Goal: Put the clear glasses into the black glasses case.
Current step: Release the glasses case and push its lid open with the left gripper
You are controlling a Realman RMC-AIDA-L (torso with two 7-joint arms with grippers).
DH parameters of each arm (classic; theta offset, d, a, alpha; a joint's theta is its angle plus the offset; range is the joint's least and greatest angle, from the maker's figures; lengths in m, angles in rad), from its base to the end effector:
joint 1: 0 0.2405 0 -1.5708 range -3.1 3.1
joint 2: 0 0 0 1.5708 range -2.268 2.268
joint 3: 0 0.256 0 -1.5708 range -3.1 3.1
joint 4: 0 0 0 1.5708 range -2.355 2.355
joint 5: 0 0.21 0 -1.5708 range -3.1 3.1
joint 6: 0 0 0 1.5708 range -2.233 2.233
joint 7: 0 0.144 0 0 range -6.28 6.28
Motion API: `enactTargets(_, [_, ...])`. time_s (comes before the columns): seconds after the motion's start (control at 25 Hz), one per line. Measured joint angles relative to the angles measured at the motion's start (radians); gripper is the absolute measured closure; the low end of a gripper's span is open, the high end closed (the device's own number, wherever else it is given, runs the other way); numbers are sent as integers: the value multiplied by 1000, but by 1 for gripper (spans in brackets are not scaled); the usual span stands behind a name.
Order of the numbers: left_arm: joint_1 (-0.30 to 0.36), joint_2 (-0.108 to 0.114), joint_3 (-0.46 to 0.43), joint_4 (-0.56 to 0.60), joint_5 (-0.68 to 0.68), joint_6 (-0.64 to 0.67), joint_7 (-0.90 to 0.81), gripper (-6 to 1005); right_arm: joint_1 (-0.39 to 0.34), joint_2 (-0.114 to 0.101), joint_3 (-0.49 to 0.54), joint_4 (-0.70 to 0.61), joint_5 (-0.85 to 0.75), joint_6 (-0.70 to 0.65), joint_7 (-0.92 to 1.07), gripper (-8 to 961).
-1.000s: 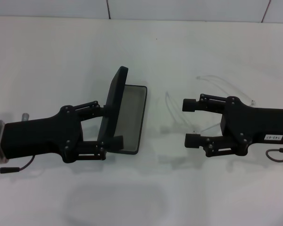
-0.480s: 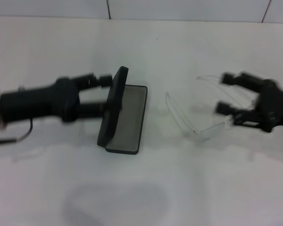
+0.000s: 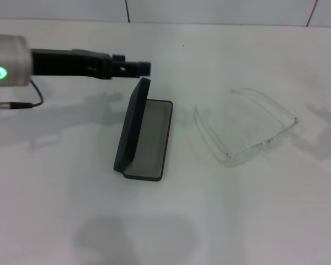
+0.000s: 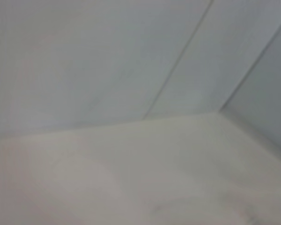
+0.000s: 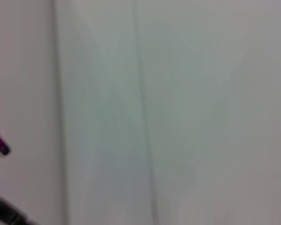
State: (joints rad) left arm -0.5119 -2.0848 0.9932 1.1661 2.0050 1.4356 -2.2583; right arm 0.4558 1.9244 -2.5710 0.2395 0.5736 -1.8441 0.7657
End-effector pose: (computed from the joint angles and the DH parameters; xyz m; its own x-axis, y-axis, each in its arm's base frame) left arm -0.1907 0.3681 0.0377 0.6346 0.6328 0.4436 0.7394 -0.6642 -0.1102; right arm 0.3275 0.2747 0.0656 0.5928 0.0602 -0.8031 -0.5488 -0.6997 -0.4575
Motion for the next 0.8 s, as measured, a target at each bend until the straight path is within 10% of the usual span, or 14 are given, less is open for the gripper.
enactTargets(0.44, [-130,-3,429,225,577,-96,-621,141,-15,-3,-2,31,61,45,-47,94])
enactTargets(0.8, [-166,-5,516,300,654,9,-746,156,-21,-3,-1,32,91,35,-50,94])
